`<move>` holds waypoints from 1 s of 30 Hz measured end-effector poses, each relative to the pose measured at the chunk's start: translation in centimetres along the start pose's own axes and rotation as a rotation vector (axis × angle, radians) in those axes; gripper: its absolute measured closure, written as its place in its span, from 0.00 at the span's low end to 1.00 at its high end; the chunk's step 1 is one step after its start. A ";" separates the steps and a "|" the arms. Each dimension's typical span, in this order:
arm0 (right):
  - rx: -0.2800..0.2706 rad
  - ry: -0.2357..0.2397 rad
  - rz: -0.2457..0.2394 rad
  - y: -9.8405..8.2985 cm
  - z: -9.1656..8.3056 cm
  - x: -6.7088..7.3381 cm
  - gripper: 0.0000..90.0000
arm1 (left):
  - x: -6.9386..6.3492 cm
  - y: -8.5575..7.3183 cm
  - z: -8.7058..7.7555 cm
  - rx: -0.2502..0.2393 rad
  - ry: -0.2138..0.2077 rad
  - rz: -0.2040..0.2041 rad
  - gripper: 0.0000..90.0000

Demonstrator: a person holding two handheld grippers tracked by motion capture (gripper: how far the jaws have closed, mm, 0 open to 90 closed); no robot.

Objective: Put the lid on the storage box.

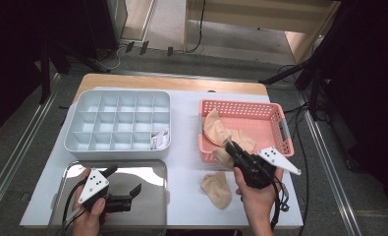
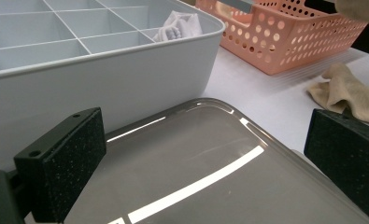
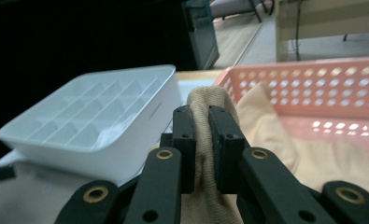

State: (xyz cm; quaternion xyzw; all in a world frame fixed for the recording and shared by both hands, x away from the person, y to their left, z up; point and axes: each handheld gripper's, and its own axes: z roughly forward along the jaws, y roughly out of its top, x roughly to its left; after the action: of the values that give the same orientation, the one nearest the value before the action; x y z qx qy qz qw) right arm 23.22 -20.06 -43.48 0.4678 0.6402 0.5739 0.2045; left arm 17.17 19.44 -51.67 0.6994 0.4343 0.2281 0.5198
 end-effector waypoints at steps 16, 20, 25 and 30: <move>0.157 0.053 0.014 -8.0 0.4 2.3 0.70 | -2.5 1.6 2.4 0.000 -0.071 -0.063 0.00; 0.085 0.084 0.056 -7.4 -0.9 1.8 0.52 | -2.7 1.8 2.9 -0.013 -0.084 -0.085 0.00; 0.085 0.001 0.044 -7.3 -3.4 -0.1 0.52 | -2.9 1.3 2.9 0.008 -0.099 -0.070 0.00; 0.175 -0.081 0.015 -8.7 -3.4 -1.5 0.52 | -3.5 0.9 2.6 0.027 -0.116 -0.051 0.00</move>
State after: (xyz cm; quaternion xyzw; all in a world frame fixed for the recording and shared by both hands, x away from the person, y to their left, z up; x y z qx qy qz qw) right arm 18.07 -22.32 -51.10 0.5115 0.6757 0.4979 0.1840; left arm 17.71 15.08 -51.26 0.7071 0.4243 0.1680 0.5402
